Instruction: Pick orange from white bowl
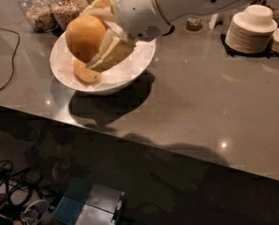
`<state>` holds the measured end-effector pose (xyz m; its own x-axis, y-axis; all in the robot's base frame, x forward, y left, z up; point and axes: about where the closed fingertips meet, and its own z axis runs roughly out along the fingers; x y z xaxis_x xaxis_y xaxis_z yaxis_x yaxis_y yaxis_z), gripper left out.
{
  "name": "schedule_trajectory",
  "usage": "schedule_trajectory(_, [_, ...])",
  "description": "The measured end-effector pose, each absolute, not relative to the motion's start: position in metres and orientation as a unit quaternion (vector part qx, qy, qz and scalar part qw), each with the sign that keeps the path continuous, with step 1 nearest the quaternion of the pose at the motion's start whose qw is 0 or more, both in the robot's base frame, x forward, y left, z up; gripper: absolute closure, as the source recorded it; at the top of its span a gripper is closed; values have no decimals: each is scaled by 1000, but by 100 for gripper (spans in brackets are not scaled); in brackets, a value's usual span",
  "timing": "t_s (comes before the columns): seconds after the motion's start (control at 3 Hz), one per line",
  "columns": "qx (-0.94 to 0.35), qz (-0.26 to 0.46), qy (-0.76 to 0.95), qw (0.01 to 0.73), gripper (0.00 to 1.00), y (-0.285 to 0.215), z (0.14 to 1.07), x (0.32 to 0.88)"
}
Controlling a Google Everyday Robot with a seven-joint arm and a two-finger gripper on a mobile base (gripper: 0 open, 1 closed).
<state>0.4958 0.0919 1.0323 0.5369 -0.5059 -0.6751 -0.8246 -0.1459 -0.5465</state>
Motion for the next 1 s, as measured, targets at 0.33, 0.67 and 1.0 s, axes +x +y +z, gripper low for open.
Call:
schedule_trajectory(0.33, [-730,214,421,493,100,99,1038,491])
schedule_trajectory(0.67, [-713,278,360,533,100,111,1060,464])
schedule_trajectory(1.0, [-703,314,312,556,100,118,1086,431])
